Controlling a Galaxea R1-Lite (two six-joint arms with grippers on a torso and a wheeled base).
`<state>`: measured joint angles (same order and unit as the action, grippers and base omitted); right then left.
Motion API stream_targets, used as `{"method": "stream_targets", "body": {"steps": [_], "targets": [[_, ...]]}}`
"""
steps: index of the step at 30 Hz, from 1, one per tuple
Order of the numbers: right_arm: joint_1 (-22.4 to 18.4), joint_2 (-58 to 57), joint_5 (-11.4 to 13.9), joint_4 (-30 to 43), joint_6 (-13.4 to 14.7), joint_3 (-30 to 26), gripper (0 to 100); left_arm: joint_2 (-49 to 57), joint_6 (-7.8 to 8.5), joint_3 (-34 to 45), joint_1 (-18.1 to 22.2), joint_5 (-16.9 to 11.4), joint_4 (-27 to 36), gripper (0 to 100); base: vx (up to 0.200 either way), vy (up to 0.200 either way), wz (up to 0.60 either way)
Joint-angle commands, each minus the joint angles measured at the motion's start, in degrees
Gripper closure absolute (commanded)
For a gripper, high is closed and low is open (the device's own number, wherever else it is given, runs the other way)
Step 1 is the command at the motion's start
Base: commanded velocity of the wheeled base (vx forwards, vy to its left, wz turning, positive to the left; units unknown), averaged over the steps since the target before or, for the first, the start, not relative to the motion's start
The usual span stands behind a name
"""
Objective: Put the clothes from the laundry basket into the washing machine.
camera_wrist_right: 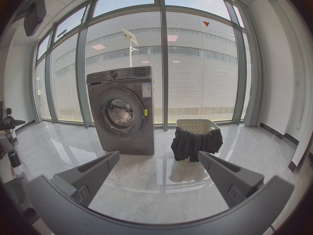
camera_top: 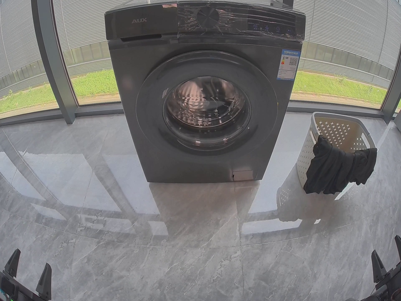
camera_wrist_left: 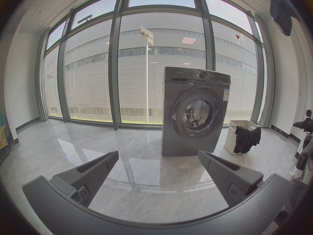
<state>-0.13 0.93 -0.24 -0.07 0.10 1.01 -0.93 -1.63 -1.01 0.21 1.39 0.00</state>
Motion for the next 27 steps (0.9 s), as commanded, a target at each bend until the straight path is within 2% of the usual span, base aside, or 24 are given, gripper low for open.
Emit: {"method": "stream_targets", "body": {"steps": [1, 3, 21, 27], "targets": [[0.0, -0.9, 0.0, 0.0, 0.0, -1.0, 0, 0.9, 0.05, 0.8, 0.0, 0.0, 0.0, 0, 0.2, 0.0, 0.0], [0.0, -0.9, 0.0, 0.0, 0.0, -1.0, 0, 0.9, 0.14, 0.9, 0.0, 0.0, 0.0, 0, 0.2, 0.0, 0.0], [0.0, -0.9, 0.0, 0.0, 0.0, -1.0, 0, 0.9, 0.14, 0.8, 0.0, -0.1, 0.0, 0, 0.0, 0.0, 0.0], [0.0, -0.9, 0.0, 0.0, 0.0, -1.0, 0, 0.9, 0.23, 0.8, 0.0, -0.2, 0.0, 0, 0.0, -0.2, 0.0]]}}
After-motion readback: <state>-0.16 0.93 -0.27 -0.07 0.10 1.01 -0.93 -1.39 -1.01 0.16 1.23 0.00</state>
